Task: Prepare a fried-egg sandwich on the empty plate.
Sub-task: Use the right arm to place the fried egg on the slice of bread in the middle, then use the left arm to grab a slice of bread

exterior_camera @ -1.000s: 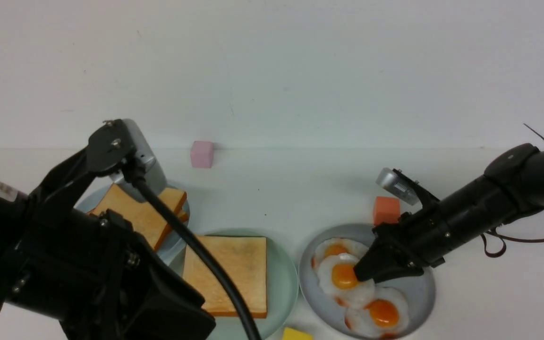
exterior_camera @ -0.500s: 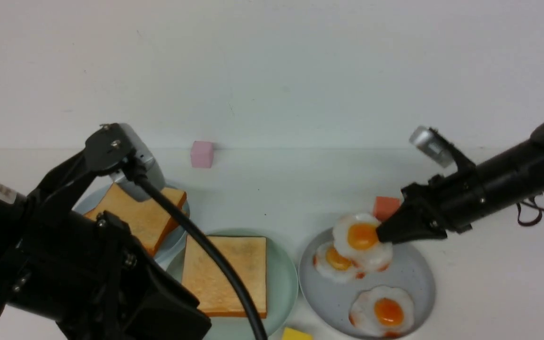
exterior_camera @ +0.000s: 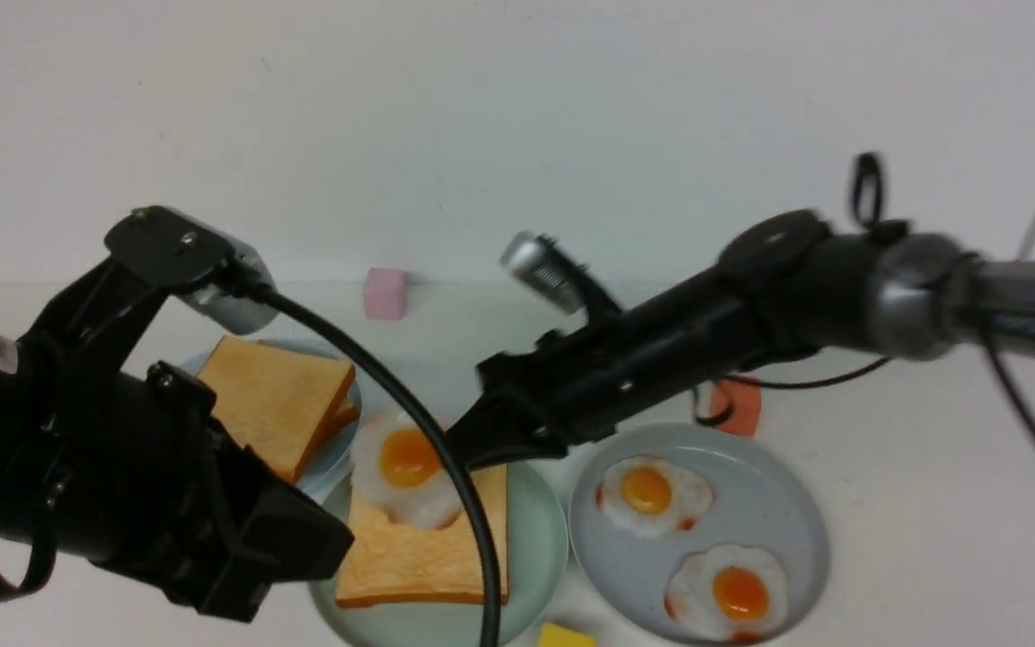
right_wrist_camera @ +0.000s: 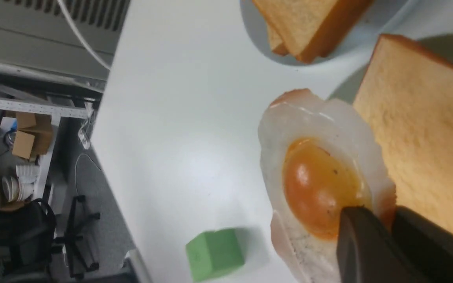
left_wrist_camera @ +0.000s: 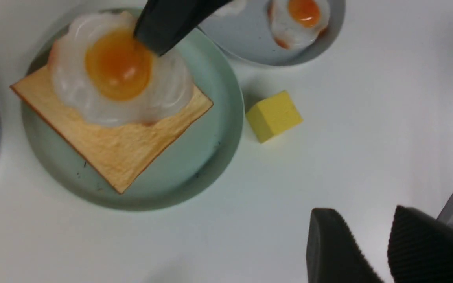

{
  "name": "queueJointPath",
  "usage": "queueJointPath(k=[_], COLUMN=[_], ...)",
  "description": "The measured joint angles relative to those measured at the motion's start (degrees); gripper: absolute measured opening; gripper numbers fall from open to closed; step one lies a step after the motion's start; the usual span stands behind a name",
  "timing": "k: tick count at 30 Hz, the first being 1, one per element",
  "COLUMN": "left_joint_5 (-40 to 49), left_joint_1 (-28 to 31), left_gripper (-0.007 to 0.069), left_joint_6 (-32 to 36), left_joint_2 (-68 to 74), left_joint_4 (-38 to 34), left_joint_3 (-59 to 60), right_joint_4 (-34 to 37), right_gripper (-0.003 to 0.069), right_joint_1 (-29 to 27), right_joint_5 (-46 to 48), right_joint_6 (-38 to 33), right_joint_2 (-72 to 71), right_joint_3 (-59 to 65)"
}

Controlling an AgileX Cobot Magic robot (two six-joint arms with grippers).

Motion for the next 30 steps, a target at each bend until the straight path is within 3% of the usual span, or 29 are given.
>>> queueJointPath(k=[3, 9, 10, 14, 18, 21, 22, 25, 27, 30], left_joint_5=[0.13, 1.27, 1.27, -0.56, -4.44, -11.14, -11.14, -15.88, -16.03, -14.66], left_joint_1=[0.00, 0.00, 0.00, 0.00, 0.00, 0.06, 0.13, 4.53, 9.16, 16.66], left_gripper=[0.0238, 0.0238, 0.0238, 0.0238, 0.0238, 0.0238, 0.0238, 0.0238, 0.0238, 0.0239], left_joint_6=[-0.86, -2.93, -5.04, -11.86, -19.64, -34.89, -34.89, -49.95, -53.26, -50.77], left_joint_2=[0.00, 0.00, 0.00, 0.00, 0.00, 1.16, 1.31, 4.84, 7.49, 12.43], left_joint_4=[0.71, 0.90, 0.96, 1.79, 5.84, 16.26, 16.26, 27.95, 30.67, 28.48], left_joint_3=[0.00, 0.00, 0.00, 0.00, 0.00, 0.00, 0.00, 0.00, -0.47, -2.19], right_joint_4=[-1.21, -3.64, -3.89, -7.19, -13.67, -26.54, -27.28, -37.06, -39.22, -39.86], right_gripper=[0.0129, 0.0347, 0.0405, 0.0526, 0.0566, 0.0577, 0.0577, 0.0578, 0.0578, 0.0578], right_joint_1=[0.40, -0.15, -0.15, -0.15, -0.15, -0.09, -0.09, 1.25, 2.75, 5.93], right_joint_5=[-2.22, -3.67, -3.72, -3.04, -1.35, 3.51, 3.80, 8.80, 10.31, 10.63], right_joint_6=[2.11, 2.75, 2.69, 1.96, 4.37, 14.02, 15.21, 21.56, 22.77, 22.90], right_joint_2=[3.16, 3.69, 3.07, -0.77, -5.75, -13.44, -14.35, -21.83, -26.19, -32.82], right_joint_3=[-1.46, -1.57, -1.57, -1.80, -2.70, -3.92, -3.99, -3.70, -2.51, 0.47])
